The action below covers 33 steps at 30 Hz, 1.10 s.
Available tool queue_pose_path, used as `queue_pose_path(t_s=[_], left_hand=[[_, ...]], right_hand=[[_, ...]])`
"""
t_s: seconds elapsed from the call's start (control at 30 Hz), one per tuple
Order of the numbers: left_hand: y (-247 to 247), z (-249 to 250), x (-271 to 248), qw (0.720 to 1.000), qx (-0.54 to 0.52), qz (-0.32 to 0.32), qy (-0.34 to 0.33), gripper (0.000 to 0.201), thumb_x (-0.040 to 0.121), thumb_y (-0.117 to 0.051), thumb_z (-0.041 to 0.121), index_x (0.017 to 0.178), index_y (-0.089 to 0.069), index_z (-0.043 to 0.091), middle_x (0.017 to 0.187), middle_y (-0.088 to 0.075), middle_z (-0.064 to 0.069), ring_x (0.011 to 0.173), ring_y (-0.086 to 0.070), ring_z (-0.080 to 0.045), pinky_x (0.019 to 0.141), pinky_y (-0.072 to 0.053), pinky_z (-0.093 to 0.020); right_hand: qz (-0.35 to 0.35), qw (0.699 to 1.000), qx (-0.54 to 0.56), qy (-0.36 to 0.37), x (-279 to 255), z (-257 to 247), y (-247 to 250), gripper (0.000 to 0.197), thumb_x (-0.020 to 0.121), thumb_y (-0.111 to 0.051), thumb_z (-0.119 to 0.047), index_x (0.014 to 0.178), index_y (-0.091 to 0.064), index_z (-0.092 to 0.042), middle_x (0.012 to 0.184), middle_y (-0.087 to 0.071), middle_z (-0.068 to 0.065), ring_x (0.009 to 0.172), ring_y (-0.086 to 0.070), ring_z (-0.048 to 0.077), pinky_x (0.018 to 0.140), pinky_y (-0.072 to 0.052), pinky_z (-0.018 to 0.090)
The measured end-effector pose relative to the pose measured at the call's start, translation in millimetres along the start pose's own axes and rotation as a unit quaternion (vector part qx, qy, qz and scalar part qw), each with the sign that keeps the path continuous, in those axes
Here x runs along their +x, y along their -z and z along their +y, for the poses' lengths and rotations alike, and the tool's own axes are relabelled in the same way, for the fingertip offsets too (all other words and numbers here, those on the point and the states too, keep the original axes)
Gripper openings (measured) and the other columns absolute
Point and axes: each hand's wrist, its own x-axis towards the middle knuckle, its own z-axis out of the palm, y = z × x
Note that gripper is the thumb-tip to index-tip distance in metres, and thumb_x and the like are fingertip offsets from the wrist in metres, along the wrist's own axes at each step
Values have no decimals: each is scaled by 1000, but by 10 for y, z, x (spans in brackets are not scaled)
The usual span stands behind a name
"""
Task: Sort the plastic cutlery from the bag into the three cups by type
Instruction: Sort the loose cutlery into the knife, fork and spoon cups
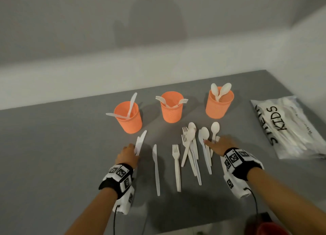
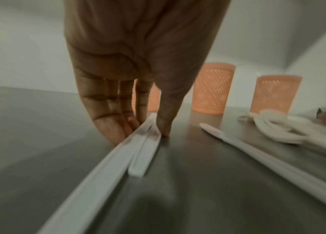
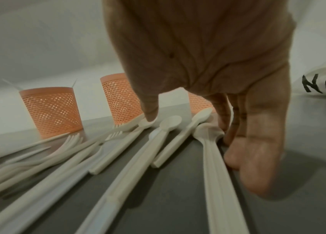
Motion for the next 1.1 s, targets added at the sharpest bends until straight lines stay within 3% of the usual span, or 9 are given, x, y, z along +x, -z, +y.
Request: queue_pose_path(t_s=[0.17,0.27,0.37,0.53,0.7,0.87,0.93,1.0,1.1], left_hand=[[-266,-82,-456,997,-51,-53,-1,51,83,-63,20,126,-39,6,122,-52,-16,112,-53,-33,93,-42,-35],[-447,238,-521,994,-78,-70,-28,50,84,-63,19,126,-39,4,127,-47,-15,118,-48,-29,99,-39,-33],[-546,670,-479,992,-93,-72,-42,52,85,-61,18,130,-38,5,133,-42,-16,119,-48,-30,100,-40,-33],[-661,1240,-462,986,-80,-104,-103,42,91,-49,12,132,-41,4,135,-44,-16,124,-46,-30,104,-39,-34],[-683,1380,-450,961,-150,-187,-138,25,87,-49,2,110,-60,-2,114,-62,-19,108,-58,-31,94,-47,-37],[-670,1375,-432,934,-228,-239,-135,31,85,-49,-4,114,-60,0,111,-60,-19,103,-57,-30,96,-45,-37],[-618,1352,-409,954,-199,-179,-135,21,88,-48,4,99,-65,1,95,-61,-16,84,-58,-24,85,-47,-33],[-523,1306,-315,974,-188,-50,-116,17,89,-47,11,81,-61,5,89,-61,-19,83,-58,-27,84,-48,-36],[-439,1258,-141,964,-243,27,-106,21,90,-47,18,104,-54,4,116,-55,-19,108,-51,-30,86,-36,-27]], right_hand=[[-12,996,86,-19,-6,-38,-49,86,83,-42,-68,137,-38,-2,140,-46,17,124,-48,31,103,-36,38],[-13,996,82,-42,-49,-163,-103,112,68,-42,-83,145,-23,-3,145,-34,15,127,-45,32,101,-39,40],[-33,999,29,-25,-138,-295,-129,122,65,-43,-86,148,-9,-3,154,-11,19,139,-26,35,111,-30,42],[-23,1000,-15,-15,-238,-414,-201,130,56,-58,-83,147,-10,-4,151,-15,20,140,-23,35,115,-25,39],[18,999,-48,4,-221,-356,-268,100,74,-67,-57,141,-19,0,142,-26,19,130,-34,34,105,-34,39],[32,998,-51,36,-228,-322,-240,72,82,-67,-32,136,-30,-2,141,-34,21,128,-37,34,104,-34,38],[35,997,-62,43,-235,-295,-268,71,81,-68,-23,135,-30,3,139,-35,21,127,-39,34,103,-37,39],[18,993,-104,55,-256,-288,-287,88,74,-75,-26,138,-22,6,139,-32,21,128,-36,34,103,-39,39],[-1,986,-142,83,-257,-272,-288,90,70,-79,-26,136,-25,4,136,-32,19,128,-35,34,102,-42,40]])
